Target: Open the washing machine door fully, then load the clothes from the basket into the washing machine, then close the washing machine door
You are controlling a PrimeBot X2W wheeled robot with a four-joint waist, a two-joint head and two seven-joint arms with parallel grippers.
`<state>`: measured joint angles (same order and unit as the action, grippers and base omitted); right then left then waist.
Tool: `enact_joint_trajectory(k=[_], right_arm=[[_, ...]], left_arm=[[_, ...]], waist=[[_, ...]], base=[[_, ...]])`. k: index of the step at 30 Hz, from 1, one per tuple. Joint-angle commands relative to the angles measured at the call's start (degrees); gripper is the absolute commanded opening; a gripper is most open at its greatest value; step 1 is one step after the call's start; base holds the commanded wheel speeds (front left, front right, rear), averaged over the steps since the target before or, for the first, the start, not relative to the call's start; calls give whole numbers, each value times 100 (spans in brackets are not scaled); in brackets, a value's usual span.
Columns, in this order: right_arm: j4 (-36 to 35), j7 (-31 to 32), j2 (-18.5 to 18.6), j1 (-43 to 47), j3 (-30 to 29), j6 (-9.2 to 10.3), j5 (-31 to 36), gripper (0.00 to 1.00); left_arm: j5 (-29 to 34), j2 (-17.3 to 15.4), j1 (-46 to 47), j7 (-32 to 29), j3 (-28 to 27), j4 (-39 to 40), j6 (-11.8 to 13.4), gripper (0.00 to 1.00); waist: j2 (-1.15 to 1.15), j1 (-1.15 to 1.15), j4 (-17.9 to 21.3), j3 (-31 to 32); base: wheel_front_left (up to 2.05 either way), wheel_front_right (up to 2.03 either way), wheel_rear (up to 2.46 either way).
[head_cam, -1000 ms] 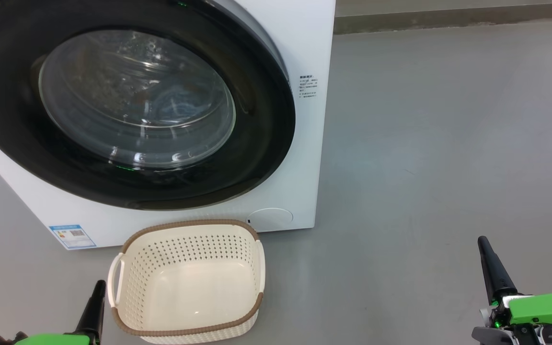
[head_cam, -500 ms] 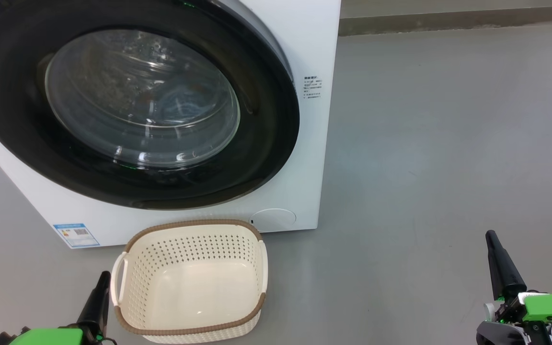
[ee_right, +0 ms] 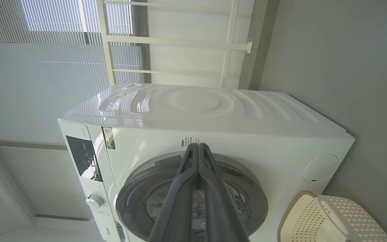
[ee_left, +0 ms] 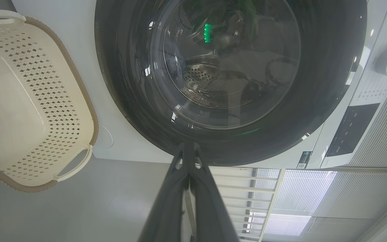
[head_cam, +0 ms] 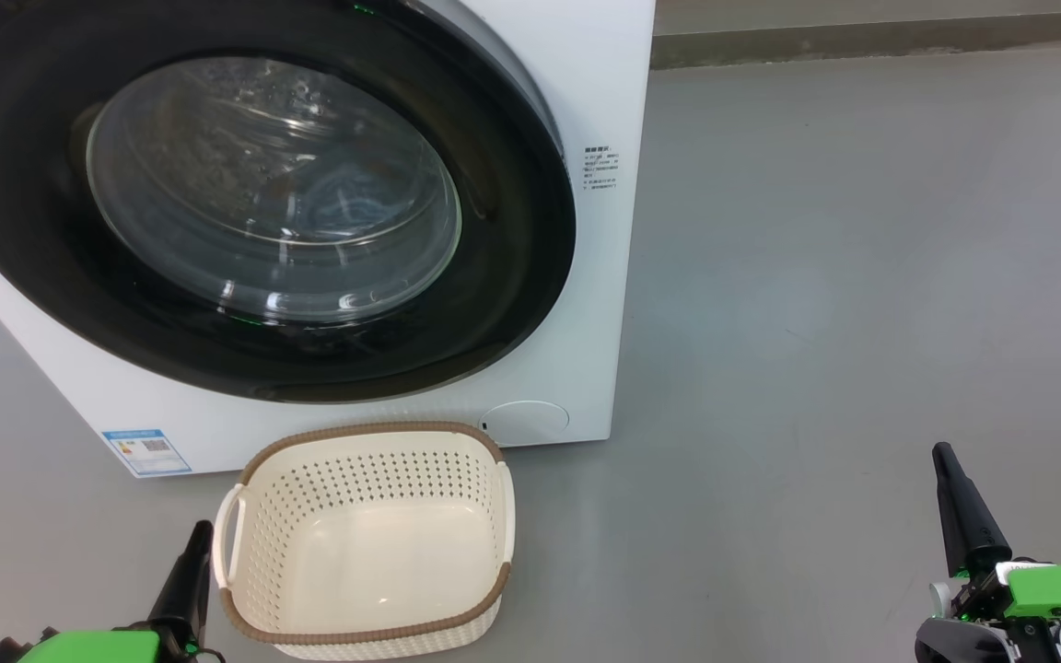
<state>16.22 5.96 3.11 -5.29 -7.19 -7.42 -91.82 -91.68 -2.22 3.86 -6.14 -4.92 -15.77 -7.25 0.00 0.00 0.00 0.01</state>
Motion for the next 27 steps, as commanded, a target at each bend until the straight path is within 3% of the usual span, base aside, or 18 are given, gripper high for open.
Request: enact_joint_trajectory(k=[1,27], right_arm=[[-179,20,11,-138,105,-7,-67,0],[-179,25,7,-138,99,-7,-62,0]], left_arm=[[-40,-65,275,-41,-172,166,2,0],[-40,-65,276,-41,-172,165,2,0]], waist=[[0,0,0,0],[0,0,0,0]], base=[[0,0,0],[0,0,0]])
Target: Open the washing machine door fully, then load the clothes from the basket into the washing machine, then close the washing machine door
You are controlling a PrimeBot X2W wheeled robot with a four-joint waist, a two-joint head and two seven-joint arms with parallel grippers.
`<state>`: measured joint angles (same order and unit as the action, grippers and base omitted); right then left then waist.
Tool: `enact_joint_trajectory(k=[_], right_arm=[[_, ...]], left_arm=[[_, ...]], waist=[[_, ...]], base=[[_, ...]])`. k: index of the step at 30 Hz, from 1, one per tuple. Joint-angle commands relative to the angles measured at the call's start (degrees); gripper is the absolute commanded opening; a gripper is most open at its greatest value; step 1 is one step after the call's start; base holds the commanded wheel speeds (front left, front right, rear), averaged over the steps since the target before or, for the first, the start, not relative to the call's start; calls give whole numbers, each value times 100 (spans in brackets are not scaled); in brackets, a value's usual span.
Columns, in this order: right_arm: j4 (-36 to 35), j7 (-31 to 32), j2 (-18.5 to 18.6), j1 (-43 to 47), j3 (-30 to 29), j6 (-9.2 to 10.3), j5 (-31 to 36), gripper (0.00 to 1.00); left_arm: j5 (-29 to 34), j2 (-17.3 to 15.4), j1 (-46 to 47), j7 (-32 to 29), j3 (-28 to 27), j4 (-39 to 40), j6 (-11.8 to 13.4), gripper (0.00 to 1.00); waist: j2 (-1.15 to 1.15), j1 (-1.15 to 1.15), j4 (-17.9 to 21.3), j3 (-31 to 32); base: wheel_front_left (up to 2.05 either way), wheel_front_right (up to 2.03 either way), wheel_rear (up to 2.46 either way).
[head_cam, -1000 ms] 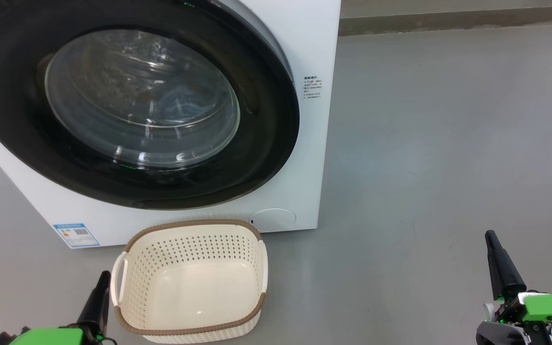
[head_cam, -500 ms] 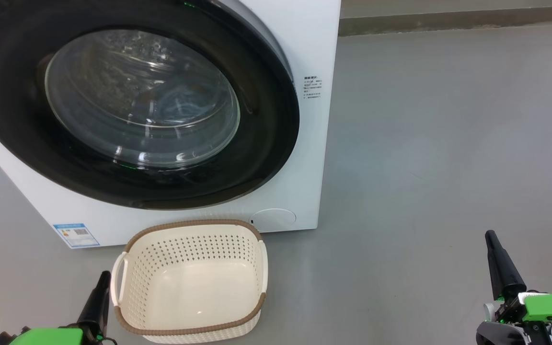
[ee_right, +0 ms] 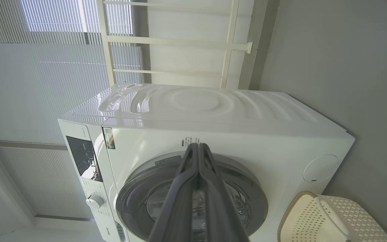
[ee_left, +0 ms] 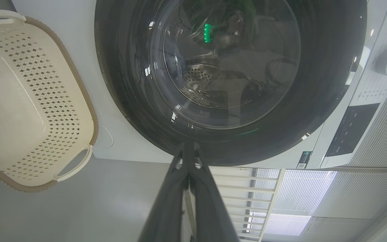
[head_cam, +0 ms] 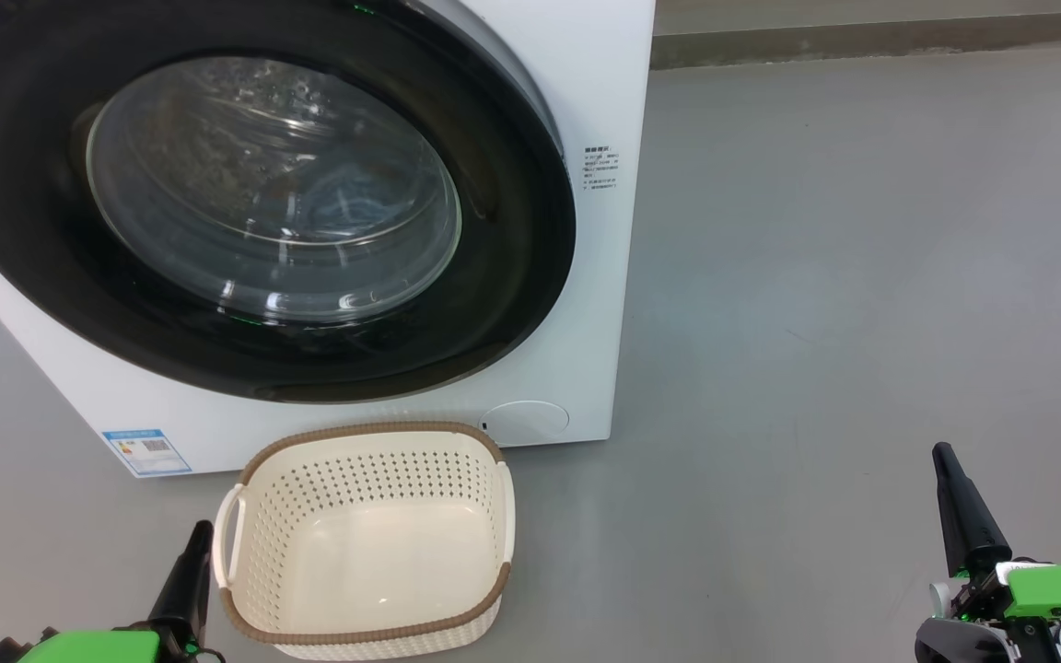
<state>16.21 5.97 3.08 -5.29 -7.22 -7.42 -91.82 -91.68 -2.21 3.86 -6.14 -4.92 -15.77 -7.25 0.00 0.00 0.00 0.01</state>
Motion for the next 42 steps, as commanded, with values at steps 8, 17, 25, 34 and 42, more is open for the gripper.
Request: enact_joint_trajectory(k=[8,17,25,34,42], right_arm=[[-178,26,9,-139,100,-7,-60,0],[-178,27,8,-139,98,-7,-59,0],[-178,28,7,-139,97,-7,-57,0],[-177,30,5,-139,95,-7,-56,0],[-177,31,4,-139,93,-7,-55,0]], left_arm=[[-40,-66,276,-41,-172,165,2,0],[-40,-66,276,-41,-172,164,1,0],[-40,-66,276,-41,-172,164,1,0],[-40,-66,276,-41,-172,164,1,0],[-40,-66,276,-41,-172,164,1,0]], waist=[[0,0,0,0],[0,0,0,0],[0,0,0,0],[0,0,0,0],[0,0,0,0]], base=[[0,0,0],[0,0,0],[0,0,0],[0,0,0],[0,0,0]])
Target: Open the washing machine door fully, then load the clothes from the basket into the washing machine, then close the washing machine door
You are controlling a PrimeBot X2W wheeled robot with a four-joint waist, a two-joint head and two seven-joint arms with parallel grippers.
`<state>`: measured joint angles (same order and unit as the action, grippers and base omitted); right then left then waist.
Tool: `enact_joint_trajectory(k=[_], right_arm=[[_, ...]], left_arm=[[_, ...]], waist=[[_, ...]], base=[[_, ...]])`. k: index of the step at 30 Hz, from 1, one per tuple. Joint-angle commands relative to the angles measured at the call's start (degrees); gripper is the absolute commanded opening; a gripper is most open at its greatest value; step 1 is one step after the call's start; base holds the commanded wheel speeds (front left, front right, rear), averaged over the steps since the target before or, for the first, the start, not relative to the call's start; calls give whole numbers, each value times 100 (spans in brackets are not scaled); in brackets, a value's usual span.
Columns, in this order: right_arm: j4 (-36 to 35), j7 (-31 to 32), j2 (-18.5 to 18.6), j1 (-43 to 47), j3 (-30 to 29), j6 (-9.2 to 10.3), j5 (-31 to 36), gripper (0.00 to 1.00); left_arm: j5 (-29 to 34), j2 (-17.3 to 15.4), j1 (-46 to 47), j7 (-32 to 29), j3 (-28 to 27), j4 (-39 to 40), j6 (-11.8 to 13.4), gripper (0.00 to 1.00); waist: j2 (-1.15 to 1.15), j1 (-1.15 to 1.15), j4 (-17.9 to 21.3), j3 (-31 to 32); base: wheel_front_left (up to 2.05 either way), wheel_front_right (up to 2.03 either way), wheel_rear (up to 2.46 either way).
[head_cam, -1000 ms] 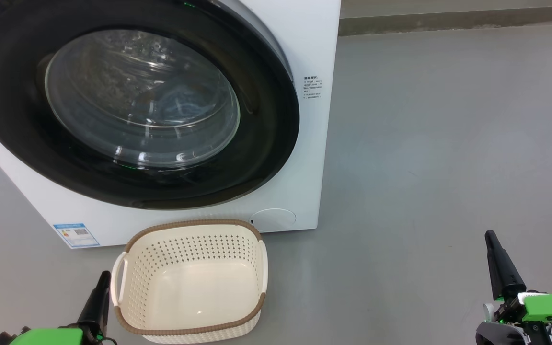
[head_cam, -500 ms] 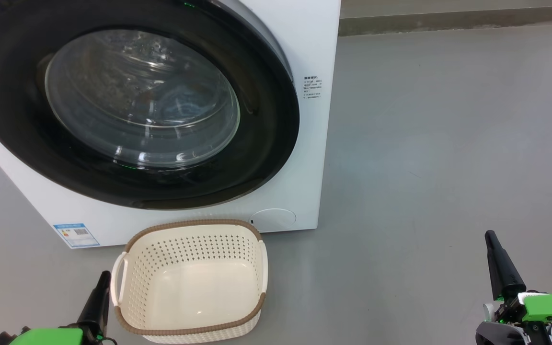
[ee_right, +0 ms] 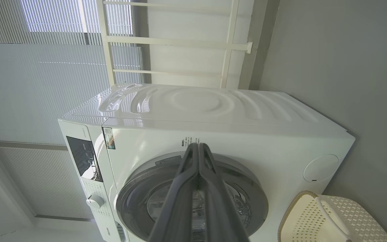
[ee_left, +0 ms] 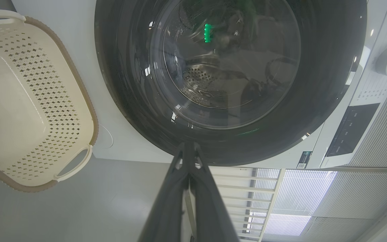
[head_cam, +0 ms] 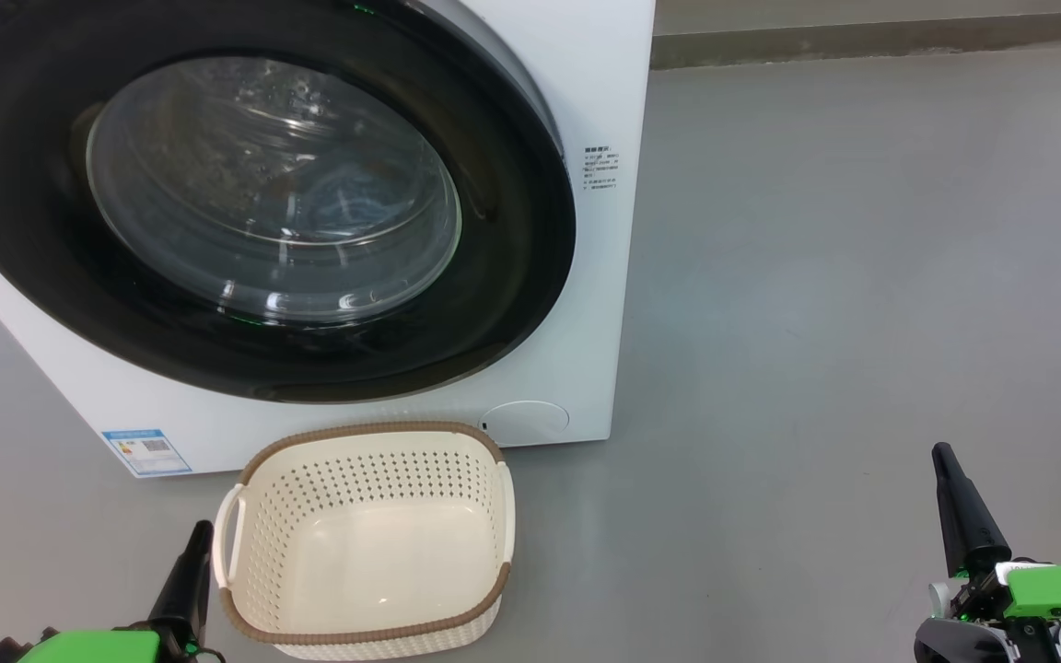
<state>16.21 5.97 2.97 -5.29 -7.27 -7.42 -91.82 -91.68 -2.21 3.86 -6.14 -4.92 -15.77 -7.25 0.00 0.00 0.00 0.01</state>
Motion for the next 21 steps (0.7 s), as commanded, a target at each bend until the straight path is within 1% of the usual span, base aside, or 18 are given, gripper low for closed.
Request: enact_joint_trajectory(k=[1,21], right_arm=[[-177,31,15,-139,98,-7,-54,0],[-177,34,13,-140,94,-7,-52,0]], left_arm=[[-40,-66,275,-41,-172,164,1,0],[-40,-66,275,-41,-172,164,1,0]], waist=[[0,0,0,0],[0,0,0,0]], base=[[0,0,0],[0,0,0]])
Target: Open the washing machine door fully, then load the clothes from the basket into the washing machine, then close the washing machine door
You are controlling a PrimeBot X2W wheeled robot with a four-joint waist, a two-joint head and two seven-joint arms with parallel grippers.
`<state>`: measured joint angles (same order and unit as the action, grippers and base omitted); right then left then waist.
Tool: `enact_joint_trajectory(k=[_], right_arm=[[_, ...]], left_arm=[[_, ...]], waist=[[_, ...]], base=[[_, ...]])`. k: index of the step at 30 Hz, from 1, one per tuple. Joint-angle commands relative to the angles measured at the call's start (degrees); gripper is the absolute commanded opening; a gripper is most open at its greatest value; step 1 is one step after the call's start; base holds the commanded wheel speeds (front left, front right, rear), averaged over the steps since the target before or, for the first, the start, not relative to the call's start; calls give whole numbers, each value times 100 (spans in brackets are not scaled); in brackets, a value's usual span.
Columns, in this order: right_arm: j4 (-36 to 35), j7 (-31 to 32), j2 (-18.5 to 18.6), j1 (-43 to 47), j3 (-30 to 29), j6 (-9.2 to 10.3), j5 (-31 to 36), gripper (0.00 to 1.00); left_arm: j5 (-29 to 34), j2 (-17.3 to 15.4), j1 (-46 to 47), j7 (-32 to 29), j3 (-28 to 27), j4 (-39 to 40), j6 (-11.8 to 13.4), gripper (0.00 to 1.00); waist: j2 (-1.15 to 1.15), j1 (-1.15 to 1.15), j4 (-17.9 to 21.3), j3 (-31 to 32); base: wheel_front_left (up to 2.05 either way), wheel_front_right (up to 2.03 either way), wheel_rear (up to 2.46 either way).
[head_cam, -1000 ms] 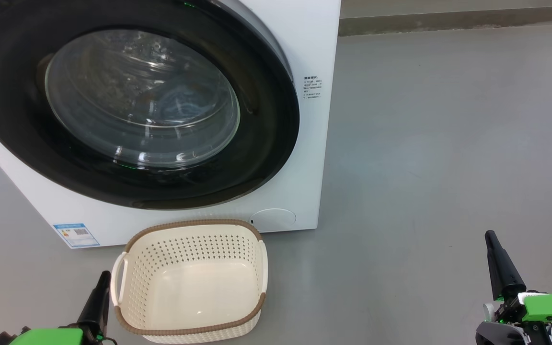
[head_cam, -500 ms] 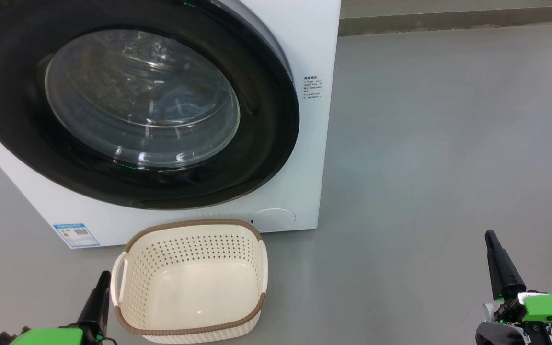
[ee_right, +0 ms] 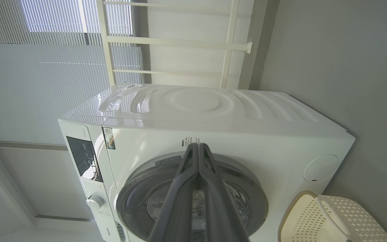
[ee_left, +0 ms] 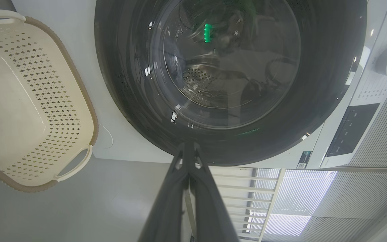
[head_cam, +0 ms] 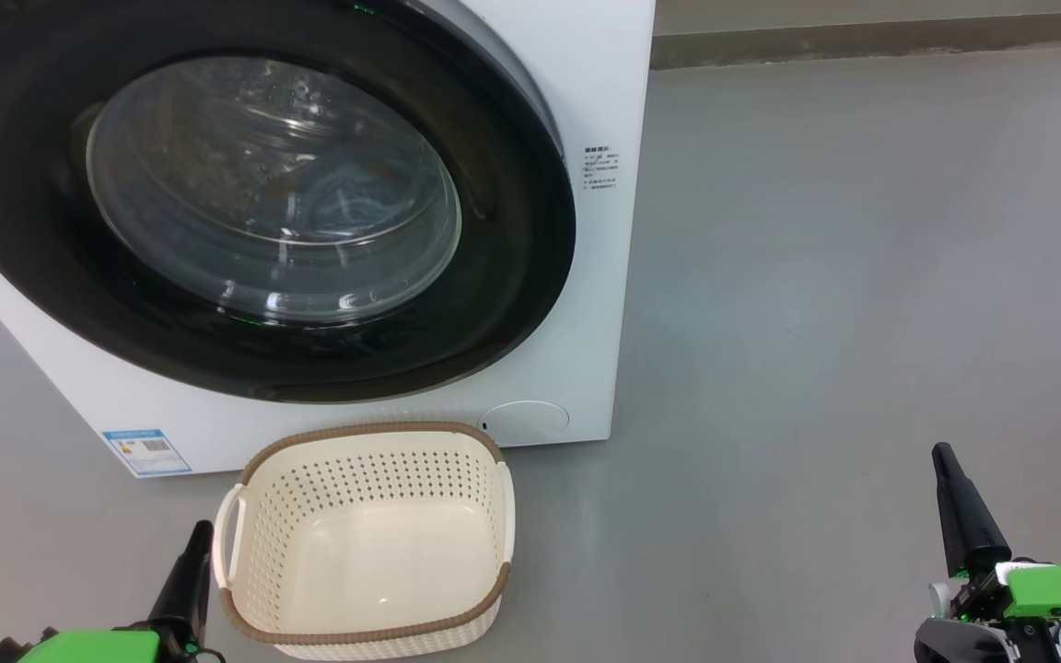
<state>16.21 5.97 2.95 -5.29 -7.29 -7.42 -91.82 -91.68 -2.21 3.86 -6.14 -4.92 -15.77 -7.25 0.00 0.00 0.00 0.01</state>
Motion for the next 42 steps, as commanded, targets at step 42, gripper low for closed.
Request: enact_joint_trajectory(k=[42], right_arm=[[-177,39,10,-140,90,-7,-46,0]], left_arm=[[-41,-66,275,-41,-171,164,1,0]], waist=[[0,0,0,0]], base=[[0,0,0]])
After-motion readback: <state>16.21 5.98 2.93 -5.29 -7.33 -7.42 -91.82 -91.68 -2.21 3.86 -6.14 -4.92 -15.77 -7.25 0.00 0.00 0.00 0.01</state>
